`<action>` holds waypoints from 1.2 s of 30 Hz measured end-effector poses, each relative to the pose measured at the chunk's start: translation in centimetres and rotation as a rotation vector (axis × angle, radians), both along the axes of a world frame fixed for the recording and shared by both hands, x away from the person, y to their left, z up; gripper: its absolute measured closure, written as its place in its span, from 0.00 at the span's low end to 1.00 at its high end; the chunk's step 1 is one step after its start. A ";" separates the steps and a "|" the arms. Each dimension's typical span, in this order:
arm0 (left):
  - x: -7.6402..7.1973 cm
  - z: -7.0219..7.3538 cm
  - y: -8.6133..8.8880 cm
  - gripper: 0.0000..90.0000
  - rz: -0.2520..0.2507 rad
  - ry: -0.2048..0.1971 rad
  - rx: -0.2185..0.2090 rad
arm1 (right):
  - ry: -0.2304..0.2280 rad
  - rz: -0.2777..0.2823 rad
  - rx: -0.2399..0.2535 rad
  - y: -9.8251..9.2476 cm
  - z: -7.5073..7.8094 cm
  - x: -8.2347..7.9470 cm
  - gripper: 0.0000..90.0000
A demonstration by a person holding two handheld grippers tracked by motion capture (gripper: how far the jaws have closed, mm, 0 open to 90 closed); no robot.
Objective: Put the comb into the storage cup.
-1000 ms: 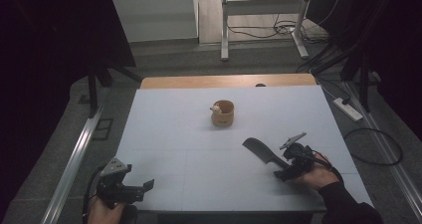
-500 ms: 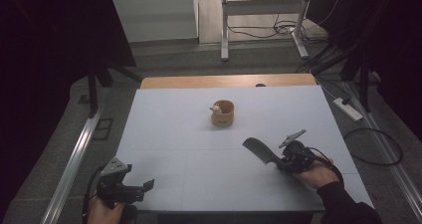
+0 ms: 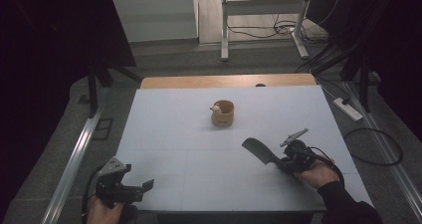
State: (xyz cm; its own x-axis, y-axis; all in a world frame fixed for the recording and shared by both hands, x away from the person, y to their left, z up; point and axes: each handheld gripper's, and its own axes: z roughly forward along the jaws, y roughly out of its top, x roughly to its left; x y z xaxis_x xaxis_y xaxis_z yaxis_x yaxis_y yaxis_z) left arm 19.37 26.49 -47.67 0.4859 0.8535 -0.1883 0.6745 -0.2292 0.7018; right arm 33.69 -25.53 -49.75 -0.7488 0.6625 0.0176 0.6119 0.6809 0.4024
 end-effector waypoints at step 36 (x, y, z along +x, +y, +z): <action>3.0 0.9 -1.1 0.00 -0.126 -0.032 -0.058 | -0.126 0.070 0.146 0.0 2.7 -1.2 0.81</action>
